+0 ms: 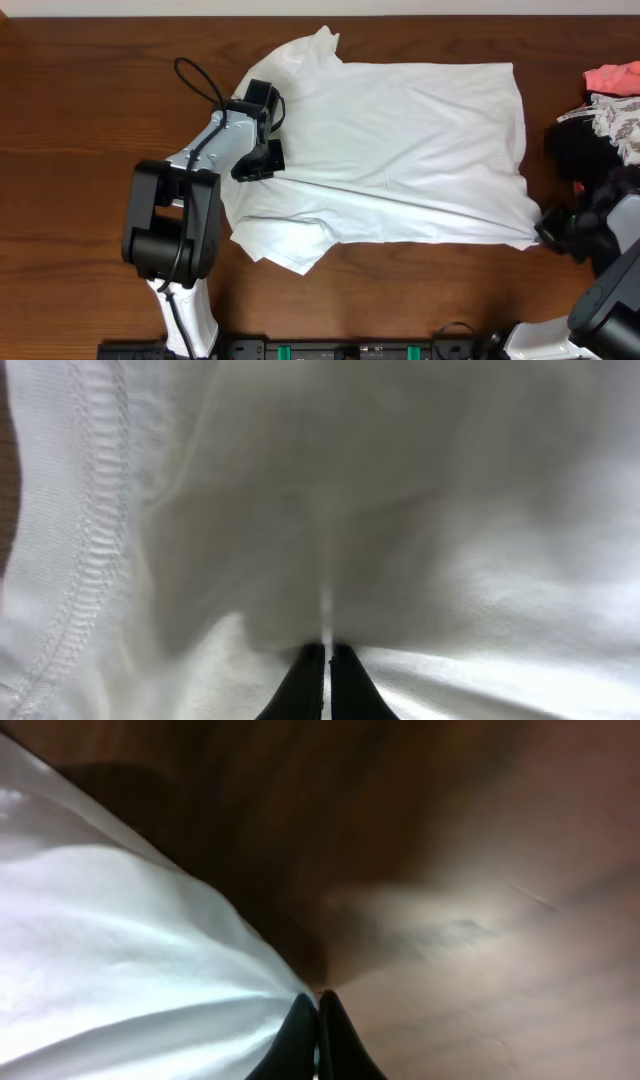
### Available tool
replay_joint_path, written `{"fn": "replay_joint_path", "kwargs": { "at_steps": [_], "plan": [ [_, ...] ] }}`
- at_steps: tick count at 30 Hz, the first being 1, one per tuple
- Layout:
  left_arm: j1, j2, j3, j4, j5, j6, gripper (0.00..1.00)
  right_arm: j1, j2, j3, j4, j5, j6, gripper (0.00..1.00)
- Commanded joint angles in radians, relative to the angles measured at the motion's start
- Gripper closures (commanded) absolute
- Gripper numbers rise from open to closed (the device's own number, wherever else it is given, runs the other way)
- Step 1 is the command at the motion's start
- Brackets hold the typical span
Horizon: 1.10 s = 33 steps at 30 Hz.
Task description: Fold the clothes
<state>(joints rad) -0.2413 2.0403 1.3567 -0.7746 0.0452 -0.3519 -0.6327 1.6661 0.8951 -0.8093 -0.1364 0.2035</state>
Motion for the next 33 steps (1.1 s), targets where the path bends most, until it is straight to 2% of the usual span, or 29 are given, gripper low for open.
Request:
{"fn": "replay_joint_path", "kwargs": {
  "at_steps": [1, 8, 13, 15, 16, 17, 19, 22, 26, 30, 33],
  "plan": [
    [0.003, 0.071, -0.018, 0.021, -0.013, -0.005, 0.93, -0.012, -0.012, 0.056, -0.011, 0.097, -0.028, 0.99],
    [0.003, 0.071, -0.018, 0.022, -0.013, -0.001, 0.93, -0.012, -0.021, 0.063, -0.002, 0.207, 0.029, 0.99],
    [0.003, 0.071, -0.018, 0.021, -0.013, -0.001, 0.93, -0.012, -0.021, 0.063, 0.007, 0.212, 0.029, 0.97],
    [0.003, 0.071, -0.018, 0.021, -0.013, -0.001, 0.93, -0.012, -0.021, 0.068, 0.014, 0.211, 0.03, 0.9],
    [0.003, 0.071, -0.018, 0.021, -0.013, -0.001, 0.93, -0.012, -0.021, 0.077, 0.014, 0.211, 0.041, 0.81],
    [0.003, 0.071, -0.018, 0.021, -0.013, -0.001, 0.93, -0.012, -0.021, 0.085, 0.012, 0.211, 0.045, 0.78],
    [0.003, 0.071, -0.018, 0.021, -0.013, -0.001, 0.93, -0.012, -0.021, 0.116, -0.003, 0.195, 0.047, 0.66],
    [0.003, 0.071, -0.018, 0.022, -0.013, -0.001, 0.93, -0.012, -0.021, 0.18, -0.033, 0.099, 0.031, 0.59],
    [0.003, 0.071, -0.018, 0.039, -0.012, 0.0, 0.93, 0.018, -0.021, 0.272, -0.056, -0.178, -0.103, 0.47],
    [0.003, 0.067, 0.008, 0.058, -0.012, 0.012, 0.93, 0.125, -0.026, 0.311, -0.055, -0.201, -0.203, 0.43],
    [0.003, 0.037, 0.053, 0.03, -0.011, 0.029, 0.93, 0.229, -0.026, 0.305, -0.037, -0.2, -0.272, 0.36]
  ]
}}
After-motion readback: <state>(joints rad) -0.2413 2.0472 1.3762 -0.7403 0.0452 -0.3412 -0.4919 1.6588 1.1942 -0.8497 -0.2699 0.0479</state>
